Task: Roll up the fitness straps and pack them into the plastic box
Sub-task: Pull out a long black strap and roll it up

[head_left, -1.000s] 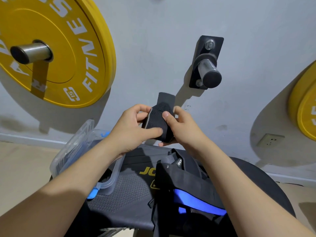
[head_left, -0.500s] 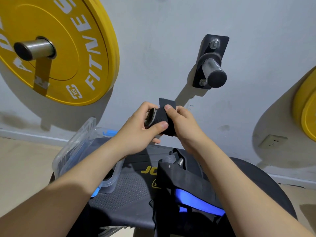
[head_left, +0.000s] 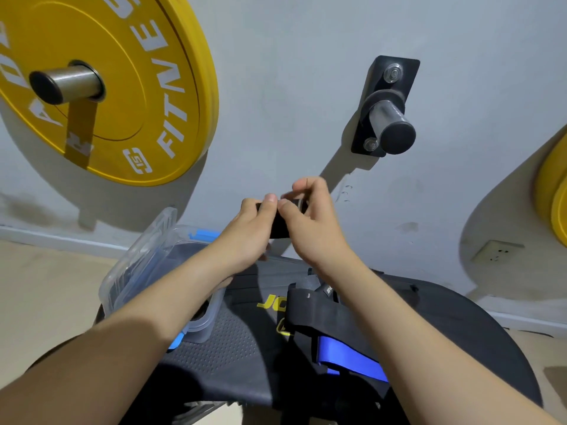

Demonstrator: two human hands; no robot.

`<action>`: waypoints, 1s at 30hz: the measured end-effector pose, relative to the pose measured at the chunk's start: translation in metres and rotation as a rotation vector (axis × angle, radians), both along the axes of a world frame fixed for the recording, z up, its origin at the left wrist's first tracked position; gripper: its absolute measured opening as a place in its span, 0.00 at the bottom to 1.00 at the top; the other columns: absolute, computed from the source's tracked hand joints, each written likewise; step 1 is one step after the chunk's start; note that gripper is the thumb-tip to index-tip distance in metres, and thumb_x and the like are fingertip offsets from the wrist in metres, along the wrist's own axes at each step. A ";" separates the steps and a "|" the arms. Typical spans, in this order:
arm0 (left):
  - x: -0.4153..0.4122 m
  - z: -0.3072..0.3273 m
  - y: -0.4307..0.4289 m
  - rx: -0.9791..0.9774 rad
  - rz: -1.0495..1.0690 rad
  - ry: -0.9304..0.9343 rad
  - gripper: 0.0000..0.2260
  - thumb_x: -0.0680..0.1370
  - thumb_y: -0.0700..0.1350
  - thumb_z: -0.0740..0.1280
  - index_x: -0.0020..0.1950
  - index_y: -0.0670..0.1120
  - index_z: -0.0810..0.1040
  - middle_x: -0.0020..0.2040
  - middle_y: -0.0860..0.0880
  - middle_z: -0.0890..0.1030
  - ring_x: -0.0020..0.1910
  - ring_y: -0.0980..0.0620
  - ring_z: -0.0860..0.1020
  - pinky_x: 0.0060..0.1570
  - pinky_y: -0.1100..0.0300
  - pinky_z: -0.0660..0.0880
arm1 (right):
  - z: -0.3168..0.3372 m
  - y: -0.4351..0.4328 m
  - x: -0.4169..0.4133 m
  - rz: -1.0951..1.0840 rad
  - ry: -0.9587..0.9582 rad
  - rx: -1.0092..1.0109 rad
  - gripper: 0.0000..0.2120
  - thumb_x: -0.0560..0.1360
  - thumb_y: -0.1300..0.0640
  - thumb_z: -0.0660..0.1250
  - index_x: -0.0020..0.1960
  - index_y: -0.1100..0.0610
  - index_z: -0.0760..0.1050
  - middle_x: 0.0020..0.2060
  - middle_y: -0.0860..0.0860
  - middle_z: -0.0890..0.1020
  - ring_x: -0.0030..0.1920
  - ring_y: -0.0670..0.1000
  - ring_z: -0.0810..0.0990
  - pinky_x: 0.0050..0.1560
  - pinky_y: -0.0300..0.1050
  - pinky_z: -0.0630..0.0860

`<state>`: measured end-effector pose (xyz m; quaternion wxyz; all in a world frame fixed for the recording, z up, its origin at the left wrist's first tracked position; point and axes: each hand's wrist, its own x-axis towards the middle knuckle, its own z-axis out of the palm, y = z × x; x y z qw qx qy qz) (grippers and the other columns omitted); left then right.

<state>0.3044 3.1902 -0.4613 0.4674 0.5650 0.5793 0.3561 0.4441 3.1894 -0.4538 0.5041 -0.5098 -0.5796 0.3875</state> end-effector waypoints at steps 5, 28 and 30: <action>-0.027 -0.003 0.009 0.037 0.001 -0.201 0.14 0.86 0.60 0.56 0.57 0.50 0.67 0.48 0.43 0.77 0.28 0.52 0.75 0.29 0.56 0.71 | -0.002 0.006 -0.024 0.040 0.069 0.118 0.13 0.82 0.59 0.69 0.61 0.46 0.69 0.51 0.48 0.78 0.42 0.37 0.78 0.44 0.31 0.75; -0.172 -0.078 -0.014 -0.183 -0.651 0.948 0.27 0.80 0.62 0.72 0.76 0.51 0.75 0.67 0.51 0.82 0.64 0.48 0.79 0.66 0.52 0.75 | -0.085 0.049 -0.133 0.667 -1.234 0.051 0.18 0.76 0.65 0.70 0.65 0.61 0.75 0.61 0.60 0.77 0.63 0.63 0.79 0.59 0.52 0.76; -0.177 -0.080 -0.012 -0.164 -0.659 0.926 0.23 0.80 0.61 0.73 0.71 0.52 0.79 0.60 0.52 0.84 0.58 0.50 0.81 0.62 0.53 0.77 | -0.097 0.049 -0.144 0.711 -1.327 0.046 0.11 0.77 0.65 0.70 0.58 0.59 0.77 0.58 0.59 0.77 0.59 0.62 0.79 0.54 0.52 0.76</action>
